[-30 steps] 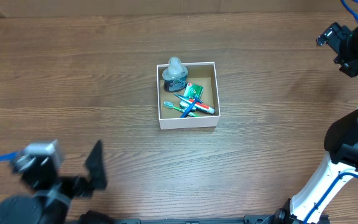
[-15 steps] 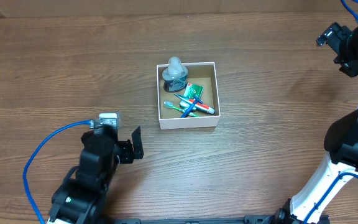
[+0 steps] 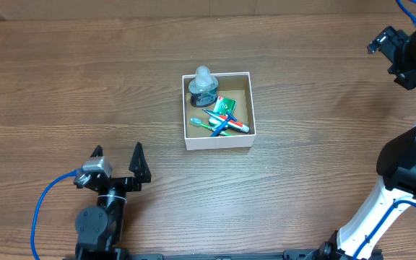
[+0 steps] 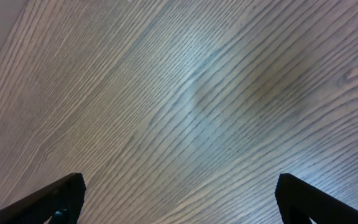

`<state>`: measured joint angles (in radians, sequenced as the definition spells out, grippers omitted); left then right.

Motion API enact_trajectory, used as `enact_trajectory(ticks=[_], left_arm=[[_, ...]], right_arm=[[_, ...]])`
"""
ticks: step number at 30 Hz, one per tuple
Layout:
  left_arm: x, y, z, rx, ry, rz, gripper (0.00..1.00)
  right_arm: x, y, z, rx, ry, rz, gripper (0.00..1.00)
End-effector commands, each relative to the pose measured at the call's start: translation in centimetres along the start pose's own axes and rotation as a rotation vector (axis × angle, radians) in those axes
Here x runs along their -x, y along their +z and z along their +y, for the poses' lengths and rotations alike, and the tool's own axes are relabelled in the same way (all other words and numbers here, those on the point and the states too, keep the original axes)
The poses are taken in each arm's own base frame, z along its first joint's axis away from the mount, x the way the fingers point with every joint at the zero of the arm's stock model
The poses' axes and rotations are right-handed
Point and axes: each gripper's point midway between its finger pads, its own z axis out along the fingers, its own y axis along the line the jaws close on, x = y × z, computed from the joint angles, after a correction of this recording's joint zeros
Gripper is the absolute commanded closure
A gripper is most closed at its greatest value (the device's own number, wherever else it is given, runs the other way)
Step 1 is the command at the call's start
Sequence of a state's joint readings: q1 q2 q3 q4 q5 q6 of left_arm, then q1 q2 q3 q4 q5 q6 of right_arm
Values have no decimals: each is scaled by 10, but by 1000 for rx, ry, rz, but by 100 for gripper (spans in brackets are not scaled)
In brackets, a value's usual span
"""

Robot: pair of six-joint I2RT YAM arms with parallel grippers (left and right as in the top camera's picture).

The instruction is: Pack container

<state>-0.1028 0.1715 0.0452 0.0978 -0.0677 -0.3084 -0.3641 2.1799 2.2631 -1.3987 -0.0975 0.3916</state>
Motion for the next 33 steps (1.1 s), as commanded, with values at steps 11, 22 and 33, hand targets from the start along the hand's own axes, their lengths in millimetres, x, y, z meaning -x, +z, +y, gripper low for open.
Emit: enact_trajectory(ticks=[11,22,33], left_arm=[[-17,-10,23,29,165,36,0],[-17,-10,24,36,165,35,0],[-17,-10,24,36,165,35,0]], right_arm=[[7,-15,6,16,-6,-47,0],[7,-15,6,16,-7,-47,0],[-50,-66,97,135,-217,-99,0]])
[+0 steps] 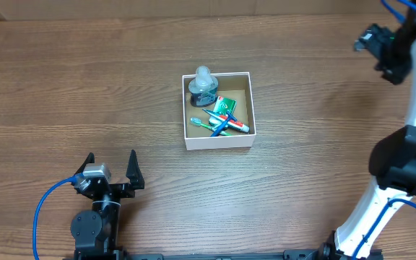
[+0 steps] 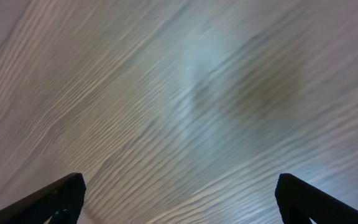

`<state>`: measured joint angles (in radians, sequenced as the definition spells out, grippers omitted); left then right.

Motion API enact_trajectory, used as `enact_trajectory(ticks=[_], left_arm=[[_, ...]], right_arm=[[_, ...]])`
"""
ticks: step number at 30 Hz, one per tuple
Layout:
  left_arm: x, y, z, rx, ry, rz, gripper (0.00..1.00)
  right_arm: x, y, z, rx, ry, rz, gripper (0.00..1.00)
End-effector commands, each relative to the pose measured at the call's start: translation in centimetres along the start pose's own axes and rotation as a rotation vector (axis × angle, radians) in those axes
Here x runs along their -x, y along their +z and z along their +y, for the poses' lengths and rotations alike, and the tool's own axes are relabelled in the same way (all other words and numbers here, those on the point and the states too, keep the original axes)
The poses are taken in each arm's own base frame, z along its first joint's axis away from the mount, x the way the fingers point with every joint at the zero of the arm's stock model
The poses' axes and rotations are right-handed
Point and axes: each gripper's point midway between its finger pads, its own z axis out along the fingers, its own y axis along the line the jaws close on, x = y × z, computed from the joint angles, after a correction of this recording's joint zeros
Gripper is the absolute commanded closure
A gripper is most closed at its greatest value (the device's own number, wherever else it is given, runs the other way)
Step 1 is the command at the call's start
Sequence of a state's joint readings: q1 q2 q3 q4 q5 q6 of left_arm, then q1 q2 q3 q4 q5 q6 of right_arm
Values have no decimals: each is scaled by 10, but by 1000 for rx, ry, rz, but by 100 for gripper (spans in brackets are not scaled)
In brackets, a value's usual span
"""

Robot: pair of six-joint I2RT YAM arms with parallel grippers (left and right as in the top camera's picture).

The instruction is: Pack container

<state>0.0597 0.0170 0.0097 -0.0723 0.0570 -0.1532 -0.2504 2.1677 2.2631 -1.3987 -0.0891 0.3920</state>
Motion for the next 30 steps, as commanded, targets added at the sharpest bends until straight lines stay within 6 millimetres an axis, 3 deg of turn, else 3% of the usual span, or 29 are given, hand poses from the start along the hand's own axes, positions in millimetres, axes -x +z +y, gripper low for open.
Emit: enact_trajectory(ticks=[1,5,7,9,12,16,17,21,30], left_arm=[[0,0,-1,-12,19,-7,0],[0,0,-1,-12,19,-7,0],[0,0,-1,-12,19,-7,0],[0,0,-1,-12,19,-7,0],[0,0,-1,-12,19,-7,0],[0,0,-1,-12,19,-7,0],[0,0,-1,-12,19,-7,0],[0,0,-1,-12,19,-7,0],[0,0,-1,-12,19,-7,0]], right_arm=[[-25,-73,66,123,-138,-127,0],[-75,-126,123,238,-290,-178,0],[-91,-145,136,269,-334,-206,0],[-90,-164,135,244,-347,-299,0],[-73,-190,154,375,-341,-479,0],[-66,-221,163,541,-379,-731,0],[-79,-230,161,587,-517,-835,0],[-119,-232,143,608,-764,-932,0],[-182,-234,75,673,-796,-1210,0]])
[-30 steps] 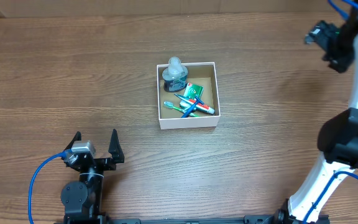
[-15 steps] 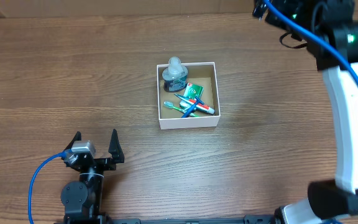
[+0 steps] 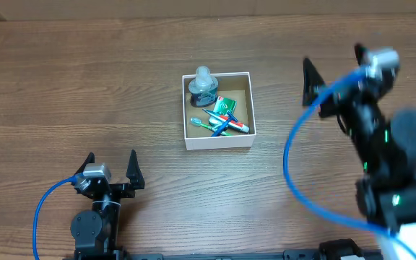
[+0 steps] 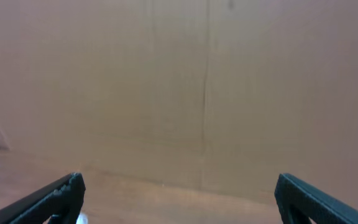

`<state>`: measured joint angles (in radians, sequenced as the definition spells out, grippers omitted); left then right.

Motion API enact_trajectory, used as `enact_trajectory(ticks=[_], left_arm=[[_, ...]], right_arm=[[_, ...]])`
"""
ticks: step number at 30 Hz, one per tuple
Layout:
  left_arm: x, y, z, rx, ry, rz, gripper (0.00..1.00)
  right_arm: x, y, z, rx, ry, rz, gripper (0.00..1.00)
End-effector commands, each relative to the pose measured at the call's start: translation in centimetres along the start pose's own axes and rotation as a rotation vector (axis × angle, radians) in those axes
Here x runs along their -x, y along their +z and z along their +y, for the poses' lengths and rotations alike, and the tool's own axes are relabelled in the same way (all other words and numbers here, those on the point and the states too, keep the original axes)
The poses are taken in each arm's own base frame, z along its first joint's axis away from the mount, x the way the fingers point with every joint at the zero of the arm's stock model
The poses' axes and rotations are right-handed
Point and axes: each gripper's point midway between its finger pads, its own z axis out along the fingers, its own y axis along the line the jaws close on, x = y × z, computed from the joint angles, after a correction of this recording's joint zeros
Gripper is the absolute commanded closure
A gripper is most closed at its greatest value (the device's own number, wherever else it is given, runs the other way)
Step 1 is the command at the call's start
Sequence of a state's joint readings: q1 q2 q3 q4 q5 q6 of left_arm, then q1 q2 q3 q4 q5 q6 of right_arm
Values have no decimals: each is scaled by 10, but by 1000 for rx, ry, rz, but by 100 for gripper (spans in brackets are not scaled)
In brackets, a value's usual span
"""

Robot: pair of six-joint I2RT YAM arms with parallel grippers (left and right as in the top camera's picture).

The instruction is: Pack container

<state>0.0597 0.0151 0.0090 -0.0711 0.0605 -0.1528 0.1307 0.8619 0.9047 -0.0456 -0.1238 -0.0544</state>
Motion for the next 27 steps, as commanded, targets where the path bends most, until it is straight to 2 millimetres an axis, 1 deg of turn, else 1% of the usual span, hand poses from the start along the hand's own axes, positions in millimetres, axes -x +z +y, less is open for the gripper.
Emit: enact_trajectory(ticks=[1,2,6,9,14,15,16,19,23,25,27], left_arm=[[0,0,-1,-8,18,-5,0],[0,0,-1,-8,18,-5,0],[0,0,-1,-8,18,-5,0],[0,0,-1,-8,18,-5,0],[0,0,-1,-8,18,-5,0],[0,0,-1,-8,18,-5,0],[0,0,-1,-8,18,-5,0],[0,0,-1,-8,18,-5,0],[0,0,-1,-8,18,-5,0],[0,0,-1,-8,18,-5,0],[0,0,-1,-8,18,-5,0]], right_arm=[[-27,-29,5,6,-47,-93,0],[-33,-35,5,6,-50,-114,0],[-75,-63,9,5,-56,-153,0],[-94,-78,11,5,-74,-170,0],[-116,-99,12,5,-91,-225,0],[-120,-101,12,6,-92,-215,0],[-131,-102,9,2,-91,-177,0],[-145,-101,4,-16,-83,-124,0],[-164,-102,2,-29,-112,-116,0],[-180,-102,2,-25,-110,-98,0],[-184,-101,2,-24,-106,-80,0]])
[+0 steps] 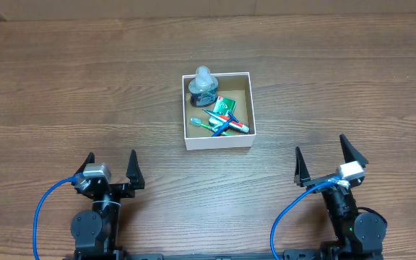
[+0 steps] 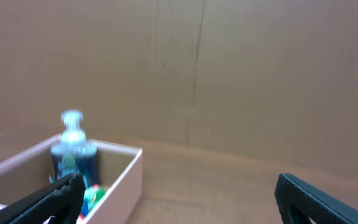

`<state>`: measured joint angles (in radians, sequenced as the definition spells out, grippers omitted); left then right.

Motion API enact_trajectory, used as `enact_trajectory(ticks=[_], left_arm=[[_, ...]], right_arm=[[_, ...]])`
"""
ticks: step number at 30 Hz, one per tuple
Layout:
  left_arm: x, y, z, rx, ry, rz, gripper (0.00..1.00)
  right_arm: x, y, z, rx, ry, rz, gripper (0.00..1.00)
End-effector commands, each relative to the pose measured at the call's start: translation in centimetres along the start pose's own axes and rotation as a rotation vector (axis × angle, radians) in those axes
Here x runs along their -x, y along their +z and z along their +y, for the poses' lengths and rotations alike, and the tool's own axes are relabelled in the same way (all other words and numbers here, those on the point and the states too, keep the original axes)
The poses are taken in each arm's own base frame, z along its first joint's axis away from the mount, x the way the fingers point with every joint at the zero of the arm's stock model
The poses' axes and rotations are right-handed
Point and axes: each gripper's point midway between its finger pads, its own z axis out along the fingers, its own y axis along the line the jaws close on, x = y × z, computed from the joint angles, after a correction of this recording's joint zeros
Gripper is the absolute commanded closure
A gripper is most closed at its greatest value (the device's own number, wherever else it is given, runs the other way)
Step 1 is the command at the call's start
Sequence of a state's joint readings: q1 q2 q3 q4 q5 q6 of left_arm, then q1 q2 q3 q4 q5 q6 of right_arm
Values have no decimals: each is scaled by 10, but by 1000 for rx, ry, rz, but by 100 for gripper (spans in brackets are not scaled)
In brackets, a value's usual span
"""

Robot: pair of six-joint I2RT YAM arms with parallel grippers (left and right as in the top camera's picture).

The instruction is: Pack container

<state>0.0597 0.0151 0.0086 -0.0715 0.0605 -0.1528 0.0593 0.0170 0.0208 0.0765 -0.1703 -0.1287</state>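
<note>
A white open box [image 1: 217, 141] sits mid-table, holding a clear-capped blue bottle [image 1: 203, 84], a green packet [image 1: 224, 107] and toothbrushes [image 1: 219, 124]. The right wrist view shows the box's wall [image 2: 120, 180] and the bottle [image 2: 72, 149] from the side. My left gripper [image 1: 112, 165] rests open at the near left edge. Near the front right edge, my right gripper [image 1: 326, 157] is open and empty, facing the box.
Bare wood-grain table [image 1: 63, 87] surrounds the box. A brown cardboard wall [image 2: 197, 68] stands behind the table. Blue cables [image 1: 45, 209] loop beside both arm bases at the front edge.
My right arm has come down from right of the box to the near right table edge, gripper open. Its camera now sees the box and bottle. The left arm has not moved.
At first my right arm reached over the far right corner, gripper open above bare wood, and my left gripper sat slightly farther forward. The left drew back to its rest. The right arm was then beside the box, and now rests at the front.
</note>
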Motion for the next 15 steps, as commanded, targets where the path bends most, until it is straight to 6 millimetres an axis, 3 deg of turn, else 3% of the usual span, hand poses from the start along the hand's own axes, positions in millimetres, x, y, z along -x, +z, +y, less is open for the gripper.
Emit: enact_trajectory(ticks=[1,4,6,10,15], left_arm=[[1,0,-1,-8,18,-6,0],[1,0,-1,-8,18,-6,0],[1,0,-1,-8,18,-6,0],[1,0,-1,-8,18,-6,0],[1,0,-1,-8,18,-6,0]], right_arm=[[-3,-1,0,2,-12,-1,0],[-13,-1,3,15,-7,37,0],[-37,-3,6,27,13,136,0],[-38,-3,2,13,-62,139,0],[-41,-4,-13,-79,-3,155,0]])
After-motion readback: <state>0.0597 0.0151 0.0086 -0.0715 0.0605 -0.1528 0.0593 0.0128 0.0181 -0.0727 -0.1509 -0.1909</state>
